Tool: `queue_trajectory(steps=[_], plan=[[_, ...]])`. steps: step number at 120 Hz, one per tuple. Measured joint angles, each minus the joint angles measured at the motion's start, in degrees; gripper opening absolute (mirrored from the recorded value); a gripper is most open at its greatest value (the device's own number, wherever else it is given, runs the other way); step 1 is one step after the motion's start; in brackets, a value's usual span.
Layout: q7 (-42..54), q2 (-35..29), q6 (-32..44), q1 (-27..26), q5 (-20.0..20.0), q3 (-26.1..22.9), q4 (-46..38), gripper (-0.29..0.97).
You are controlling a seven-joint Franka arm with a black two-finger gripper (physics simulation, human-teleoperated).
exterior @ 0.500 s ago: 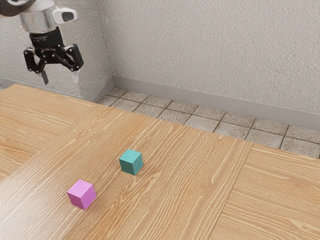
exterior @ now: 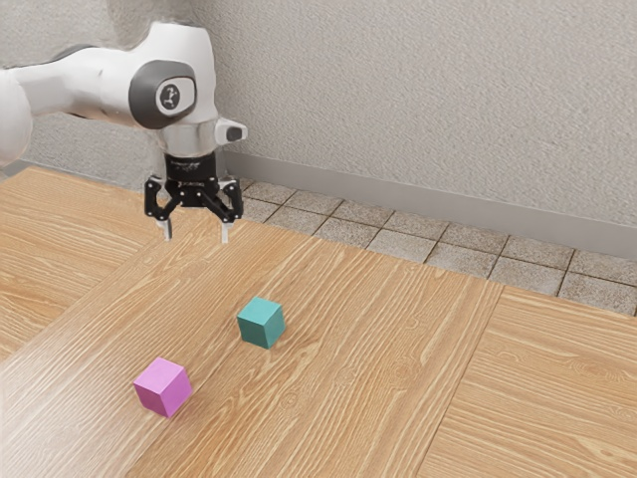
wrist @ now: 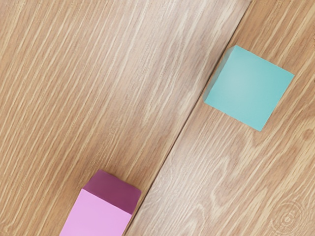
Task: Pick up the blue block with one arm, and put the blue block on the pink block with one arm
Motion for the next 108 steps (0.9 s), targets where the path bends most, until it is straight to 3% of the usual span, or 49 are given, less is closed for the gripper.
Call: queue_trajectory(steps=[31,46,64,88,108], plan=[[9.5,10.8,16.4,-0.6,-0.1,-0.1,-0.3,0.68],[14.0,10.6,24.1,-0.5,-0.5,-0.1,-6.5,0.68],[18.7,12.9,31.2,-0.6,-3.3,-0.1,-8.0,0.68],[23.5,15.1,36.0,-0.6,-6.9,-0.1,-8.9,0.68],[26.4,12.2,40.1,-1.6,-8.7,-0.1,-15.4,0.68]])
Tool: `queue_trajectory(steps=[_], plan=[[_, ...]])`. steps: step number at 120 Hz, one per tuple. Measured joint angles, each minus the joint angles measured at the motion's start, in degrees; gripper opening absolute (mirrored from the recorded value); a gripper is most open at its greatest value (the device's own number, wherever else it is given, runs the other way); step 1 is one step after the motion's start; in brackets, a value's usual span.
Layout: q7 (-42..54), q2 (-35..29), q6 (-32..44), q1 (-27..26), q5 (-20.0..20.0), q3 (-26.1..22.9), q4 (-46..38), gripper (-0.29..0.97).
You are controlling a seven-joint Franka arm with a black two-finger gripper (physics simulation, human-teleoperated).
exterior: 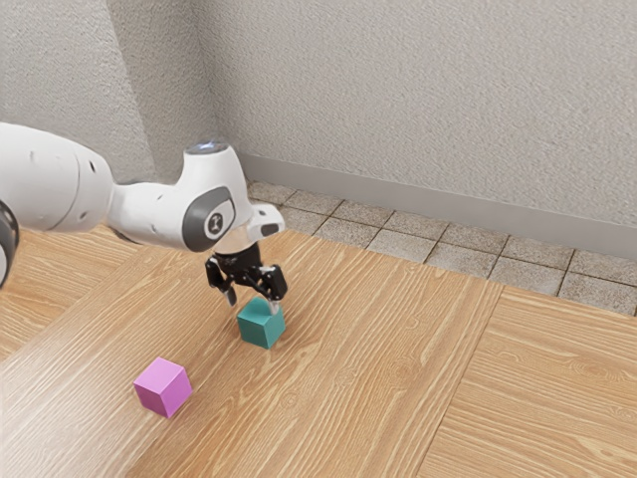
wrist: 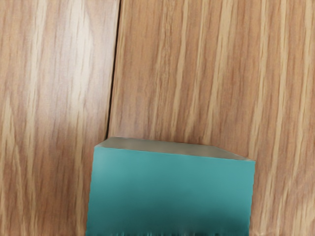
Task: Pick up the blue block with one arm, and put the blue block on the pink block with one arm
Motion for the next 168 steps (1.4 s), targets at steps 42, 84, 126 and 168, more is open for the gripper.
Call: queue_trajectory(steps=[42,84,126,168], plan=[[4.6,3.1,2.9,0.4,-0.2,0.0,1.0,0.68],[7.3,6.3,3.5,0.4,-0.5,0.0,3.4,0.68],[8.8,6.7,3.8,0.4,-3.0,0.0,2.5,0.68],[9.5,2.3,3.5,0.2,-4.1,0.0,-1.1,0.37]])
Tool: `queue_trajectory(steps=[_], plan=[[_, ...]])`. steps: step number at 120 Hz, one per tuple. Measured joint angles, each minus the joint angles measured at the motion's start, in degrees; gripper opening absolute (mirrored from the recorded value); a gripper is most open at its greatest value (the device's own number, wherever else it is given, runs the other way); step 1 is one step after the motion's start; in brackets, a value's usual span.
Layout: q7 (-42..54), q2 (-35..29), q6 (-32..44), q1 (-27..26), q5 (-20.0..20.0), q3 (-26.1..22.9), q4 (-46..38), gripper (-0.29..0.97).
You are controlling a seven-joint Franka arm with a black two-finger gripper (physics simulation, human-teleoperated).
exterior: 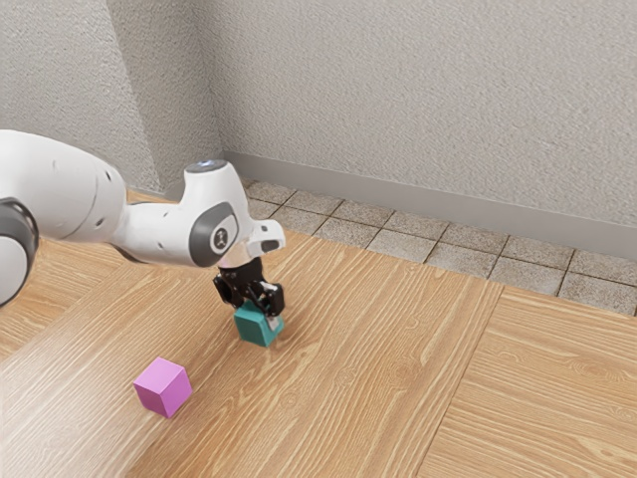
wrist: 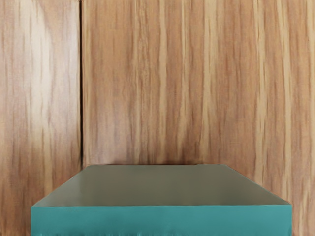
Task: Pick up the blue block with one arm, and put the blue block on the pink block with one arm
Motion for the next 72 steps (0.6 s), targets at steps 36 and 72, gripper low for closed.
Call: queue_trajectory(steps=[36,72], plan=[[-3.3,-33.7,-1.1,5.9,1.2,-4.2,-28.0,0.34],[-6.7,-41.0,-3.3,16.3,1.2,-11.9,-35.1,0.36]])
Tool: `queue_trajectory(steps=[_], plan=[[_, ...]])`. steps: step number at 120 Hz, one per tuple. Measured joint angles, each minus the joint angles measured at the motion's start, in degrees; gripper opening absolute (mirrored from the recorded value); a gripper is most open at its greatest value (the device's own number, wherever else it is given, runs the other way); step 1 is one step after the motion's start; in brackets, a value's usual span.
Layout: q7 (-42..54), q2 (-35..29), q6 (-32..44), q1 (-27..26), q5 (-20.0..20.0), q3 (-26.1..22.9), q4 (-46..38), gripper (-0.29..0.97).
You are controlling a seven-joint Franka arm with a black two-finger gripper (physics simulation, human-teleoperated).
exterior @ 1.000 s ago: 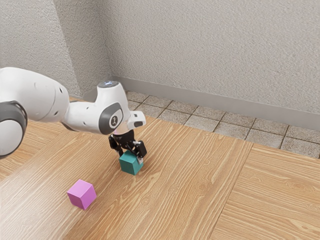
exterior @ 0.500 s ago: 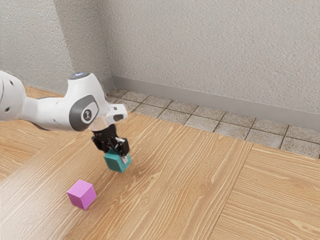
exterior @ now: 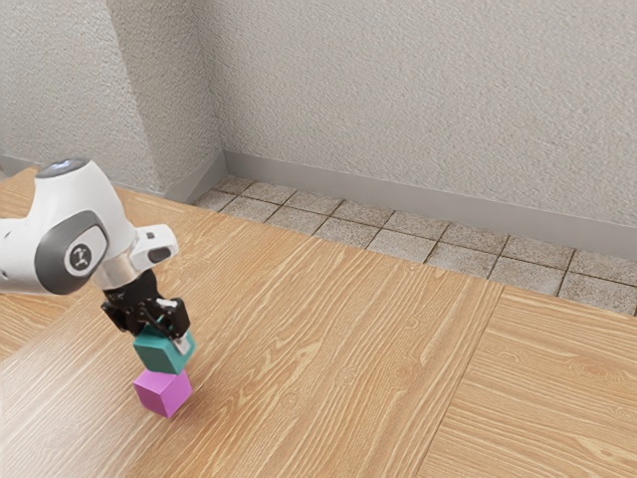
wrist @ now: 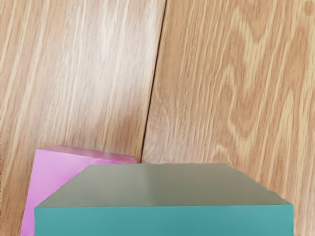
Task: Pick up the blue block with one arm, and put the blue block on the pink block with one arm
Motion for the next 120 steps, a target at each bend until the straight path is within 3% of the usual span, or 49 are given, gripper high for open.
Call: queue_trajectory(steps=[33,61,120], plan=[[-0.5,-4.6,-1.4,5.1,0.4,-4.0,-4.7,0.36],[-0.2,1.4,-1.5,5.1,5.5,-4.1,-1.1,0.36],[1.1,6.1,-1.4,5.4,6.6,-3.9,1.1,0.36]])
